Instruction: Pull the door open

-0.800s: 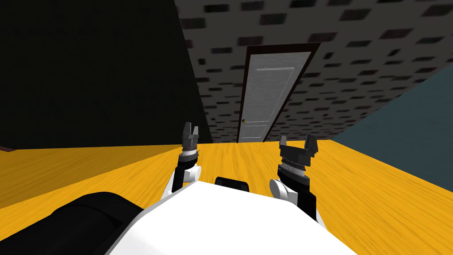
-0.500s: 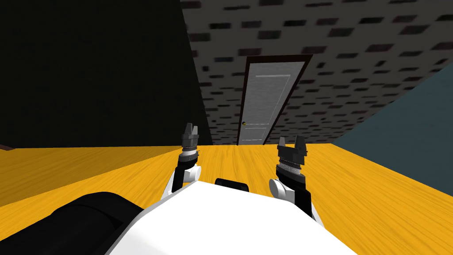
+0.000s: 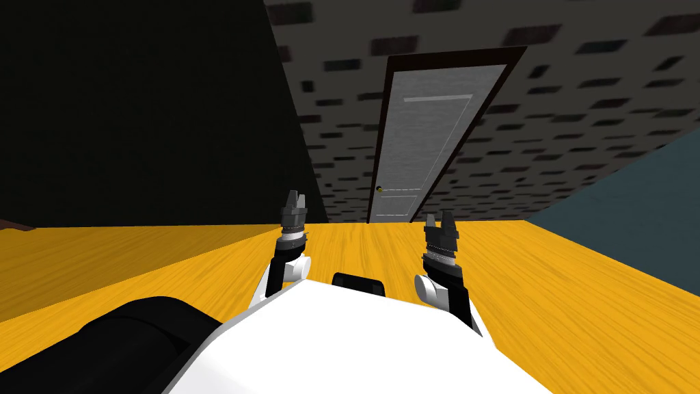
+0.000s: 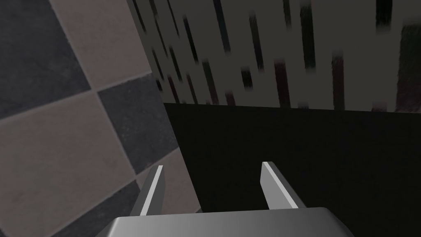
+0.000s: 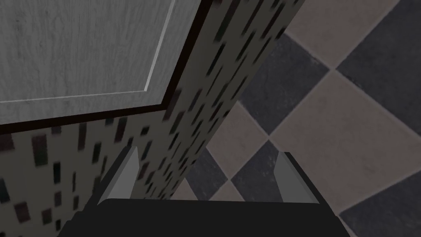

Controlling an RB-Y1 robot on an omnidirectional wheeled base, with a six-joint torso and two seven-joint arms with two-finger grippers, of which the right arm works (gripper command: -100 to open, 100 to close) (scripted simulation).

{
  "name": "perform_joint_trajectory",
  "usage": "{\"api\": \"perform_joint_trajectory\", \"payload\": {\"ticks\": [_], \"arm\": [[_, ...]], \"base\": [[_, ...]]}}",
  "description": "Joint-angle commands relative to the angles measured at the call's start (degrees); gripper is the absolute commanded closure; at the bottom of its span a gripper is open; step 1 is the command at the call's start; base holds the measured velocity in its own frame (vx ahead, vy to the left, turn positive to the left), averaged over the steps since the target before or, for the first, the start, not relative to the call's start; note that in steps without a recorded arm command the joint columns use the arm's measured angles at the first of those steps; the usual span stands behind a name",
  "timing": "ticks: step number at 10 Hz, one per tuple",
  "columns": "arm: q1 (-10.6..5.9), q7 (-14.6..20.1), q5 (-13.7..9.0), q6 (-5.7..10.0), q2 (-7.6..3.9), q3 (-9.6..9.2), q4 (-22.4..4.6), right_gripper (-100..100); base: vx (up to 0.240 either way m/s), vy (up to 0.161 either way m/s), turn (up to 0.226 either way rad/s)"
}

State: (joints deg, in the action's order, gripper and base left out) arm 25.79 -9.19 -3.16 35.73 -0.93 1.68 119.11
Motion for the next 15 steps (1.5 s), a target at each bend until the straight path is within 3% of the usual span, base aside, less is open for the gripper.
{"api": "perform_joint_trajectory", "payload": {"ticks": [1, 15], "arm": [[-0.60, -2.2, 0.8, 0.41, -0.71, 0.49, -2.4, -100], [-6.89, -15.8, 6.0, 2.99, -3.53, 3.68, -19.6, -100]], "base": [[0.124, -0.014, 0.038], [0.095, -0.010, 0.025]]}}
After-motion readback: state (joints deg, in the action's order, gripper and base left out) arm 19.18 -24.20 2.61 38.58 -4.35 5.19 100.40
